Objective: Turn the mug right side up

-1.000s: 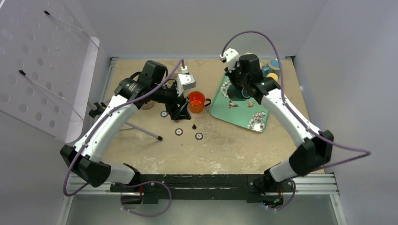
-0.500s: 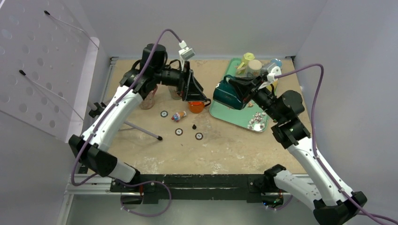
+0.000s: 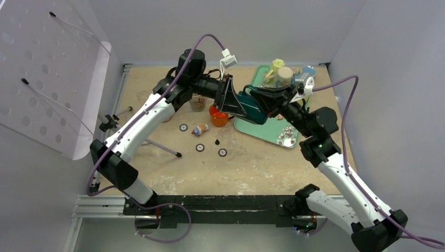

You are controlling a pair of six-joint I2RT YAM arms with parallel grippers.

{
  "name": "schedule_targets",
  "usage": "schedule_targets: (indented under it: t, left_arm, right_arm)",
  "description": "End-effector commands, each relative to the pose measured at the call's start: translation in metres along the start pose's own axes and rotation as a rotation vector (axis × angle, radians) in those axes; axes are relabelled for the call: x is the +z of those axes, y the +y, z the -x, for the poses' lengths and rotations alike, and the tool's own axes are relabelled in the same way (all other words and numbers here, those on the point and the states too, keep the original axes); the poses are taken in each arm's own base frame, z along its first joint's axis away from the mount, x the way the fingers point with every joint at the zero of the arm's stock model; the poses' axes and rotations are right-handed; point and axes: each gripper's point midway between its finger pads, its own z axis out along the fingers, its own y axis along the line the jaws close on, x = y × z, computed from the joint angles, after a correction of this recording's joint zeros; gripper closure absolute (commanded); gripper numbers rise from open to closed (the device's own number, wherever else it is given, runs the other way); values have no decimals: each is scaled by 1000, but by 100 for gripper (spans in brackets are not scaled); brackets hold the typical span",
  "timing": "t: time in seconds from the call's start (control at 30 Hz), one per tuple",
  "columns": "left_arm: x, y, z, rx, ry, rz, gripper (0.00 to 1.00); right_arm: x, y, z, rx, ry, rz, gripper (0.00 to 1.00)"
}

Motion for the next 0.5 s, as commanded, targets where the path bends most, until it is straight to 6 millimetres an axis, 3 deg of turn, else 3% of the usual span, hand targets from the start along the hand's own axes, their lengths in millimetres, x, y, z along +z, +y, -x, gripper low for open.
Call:
schedule_targets:
  t: [0.0,0.03,0.1,0.2,0.23,0.27,0.3,0.33,0.47]
  left_arm:
    - [2,-12,5,31,-5,-53,61]
    - [2,-10,3,21,-1,-51,70]
    - [4,-5,-2,-21,20,-48,99]
    - [3,5,-11,-12,50,-4,100]
    - [0,14,-14,11,58,65,100]
    - [-6,24,-18,47,72,145,100]
    - [-14,35,-28,68,112,234,100]
    - [-24,47,-33,116,141,324,100]
    - [-71,93,-65,317,314,625,100]
  right_arm:
    - [5,14,43,-18,-161,59,100]
    - [6,14,41,-15,-162,59,100]
    - [7,13,40,-10,-165,57,100]
    - [12,1,32,-11,-118,1,100]
    - [14,-9,23,-14,-72,-43,84]
    - [15,-21,16,-23,-21,-102,50]
    - [15,-34,7,-32,36,-173,9]
    - [13,-44,-1,-48,84,-221,3]
    - [-7,-73,-26,-62,172,-385,2]
